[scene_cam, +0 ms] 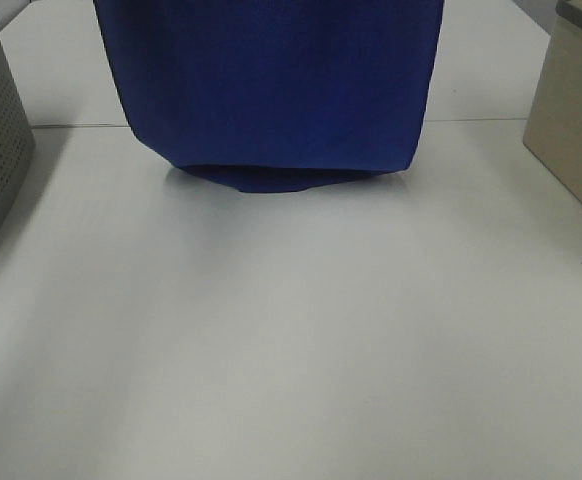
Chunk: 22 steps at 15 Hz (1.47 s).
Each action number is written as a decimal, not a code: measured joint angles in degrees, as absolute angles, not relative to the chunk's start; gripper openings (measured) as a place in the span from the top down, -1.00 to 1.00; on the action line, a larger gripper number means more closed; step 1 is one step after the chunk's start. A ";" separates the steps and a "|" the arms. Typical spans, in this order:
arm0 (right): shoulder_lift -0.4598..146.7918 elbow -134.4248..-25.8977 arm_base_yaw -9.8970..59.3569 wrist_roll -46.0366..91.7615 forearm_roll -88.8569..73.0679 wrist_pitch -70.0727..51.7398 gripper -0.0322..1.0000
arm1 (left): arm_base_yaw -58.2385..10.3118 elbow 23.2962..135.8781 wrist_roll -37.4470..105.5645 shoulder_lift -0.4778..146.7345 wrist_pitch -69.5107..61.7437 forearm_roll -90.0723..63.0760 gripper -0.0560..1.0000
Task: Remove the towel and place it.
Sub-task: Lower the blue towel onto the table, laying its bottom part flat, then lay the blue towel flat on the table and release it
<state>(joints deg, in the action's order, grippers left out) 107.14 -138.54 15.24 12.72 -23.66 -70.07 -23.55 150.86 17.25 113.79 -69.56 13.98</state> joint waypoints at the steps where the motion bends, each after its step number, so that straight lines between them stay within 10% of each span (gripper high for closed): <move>1: 107.14 -138.54 15.24 12.32 -23.78 -70.07 0.90 | -23.55 150.11 17.19 113.22 -69.61 12.38 0.89; 7: 101.70 -133.73 15.24 10.89 -28.02 -70.07 0.90 | -23.66 133.21 12.38 104.28 -69.67 6.59 0.89; 22: 68.87 -64.86 15.41 11.52 -29.51 -69.73 0.90 | -23.72 76.03 13.41 74.20 -69.56 -13.12 0.89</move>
<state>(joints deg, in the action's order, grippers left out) 68.87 -64.86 15.41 11.52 -29.51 -69.73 -23.72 76.03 13.41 74.20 -69.56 -13.12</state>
